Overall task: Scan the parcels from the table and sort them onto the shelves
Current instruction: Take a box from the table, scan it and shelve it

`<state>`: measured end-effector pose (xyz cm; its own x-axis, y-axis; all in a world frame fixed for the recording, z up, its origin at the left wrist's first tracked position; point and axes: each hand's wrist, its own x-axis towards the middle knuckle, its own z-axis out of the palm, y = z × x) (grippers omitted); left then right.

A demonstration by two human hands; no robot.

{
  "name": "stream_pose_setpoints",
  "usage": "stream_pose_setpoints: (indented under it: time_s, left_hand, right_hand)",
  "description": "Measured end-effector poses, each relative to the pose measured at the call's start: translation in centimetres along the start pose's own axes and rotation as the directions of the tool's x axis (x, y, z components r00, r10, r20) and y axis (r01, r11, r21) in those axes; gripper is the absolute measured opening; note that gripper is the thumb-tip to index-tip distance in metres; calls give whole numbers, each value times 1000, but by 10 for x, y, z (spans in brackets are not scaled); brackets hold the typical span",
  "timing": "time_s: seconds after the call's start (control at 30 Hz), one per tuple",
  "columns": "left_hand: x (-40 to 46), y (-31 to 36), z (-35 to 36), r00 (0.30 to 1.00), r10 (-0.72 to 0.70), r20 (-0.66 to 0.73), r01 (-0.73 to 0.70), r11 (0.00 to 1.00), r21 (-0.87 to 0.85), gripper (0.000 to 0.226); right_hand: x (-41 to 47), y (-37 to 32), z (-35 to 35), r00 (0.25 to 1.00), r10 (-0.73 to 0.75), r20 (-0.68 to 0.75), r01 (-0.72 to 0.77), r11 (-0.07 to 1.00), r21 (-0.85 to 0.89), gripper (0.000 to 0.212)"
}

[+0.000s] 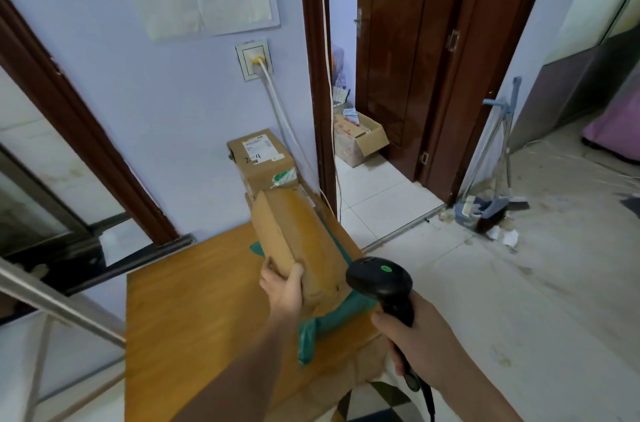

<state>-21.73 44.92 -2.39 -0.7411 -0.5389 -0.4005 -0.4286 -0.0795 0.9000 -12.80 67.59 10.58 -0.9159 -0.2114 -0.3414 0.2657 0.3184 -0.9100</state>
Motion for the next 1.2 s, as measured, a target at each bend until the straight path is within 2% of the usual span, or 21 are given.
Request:
stream_pose_setpoints:
  time_s: [0.1, 0.2, 0.33, 0.43, 0.5, 0.57, 0.6, 0.63, 0.7, 0.77, 0.87, 1.0, 1.07, 1.13, 1.2]
  left_hand:
    - [0, -13, -3, 985, -112, 133, 129, 984, -127, 76]
    - [4, -19, -6, 962, -214, 170, 238, 962, -133, 59]
    - [15, -17, -8, 957, -260, 130, 275, 955, -114, 67]
    - [21, -5, -6, 980, -182, 84, 185, 982, -39, 73]
    - [21, 7, -2, 997, -67, 42, 65, 997, 46, 70]
    - [21, 18, 7, 996, 85, 13, -85, 971, 224, 61]
    - [19, 24, 13, 989, 148, 24, -146, 919, 367, 59]
    - [16, 29, 19, 982, 184, 48, -182, 838, 514, 62]
    - [11, 39, 34, 985, 147, 91, -168, 688, 706, 89]
    - [9, 45, 50, 995, 33, 90, -90, 641, 762, 120]
    - [9, 44, 64, 998, -40, 51, -14, 632, 775, 135]
    - [3, 50, 58, 999, -44, -30, 52, 684, 728, 123]
    - [4, 50, 50, 999, -25, -43, 46, 793, 608, 108]
    - [10, 46, 42, 999, -48, -19, 51, 950, 309, 93]
    - [13, 39, 33, 994, -84, 71, 88, 994, -57, 78]
  right_hand:
    - [6, 4, 7, 1000, -12, -8, 12, 1000, 4, 24]
    - [9, 5, 10, 1000, -12, -21, 12, 1000, 1, 25]
    - [12, 0, 10, 1000, -22, -11, 22, 1000, -16, 17]
    - [13, -6, 9, 999, -40, 6, 40, 999, -22, 10]
    - [14, -9, 8, 999, -39, 7, 39, 999, -22, 10]
    - [15, -11, 9, 999, -33, 2, 33, 999, -17, 11]
    - [16, -11, 9, 999, -33, -9, 33, 999, -19, 12]
    - [17, -10, 10, 999, -33, -25, 32, 999, -30, 13]
    - [22, -6, 10, 998, -23, -56, 20, 999, -46, 18]
    - [26, -2, 10, 998, -6, -67, 3, 999, -42, 20]
    - [26, -1, 8, 997, -2, -73, -1, 999, -46, 19]
    - [26, 1, 8, 995, 25, -99, -30, 998, -48, 32]
    - [25, 1, 6, 996, 28, -89, -33, 998, -51, 31]
    - [25, 1, 4, 998, 26, -64, -28, 999, -33, 24]
    - [25, 0, 4, 998, 30, -51, -32, 999, -23, 20]
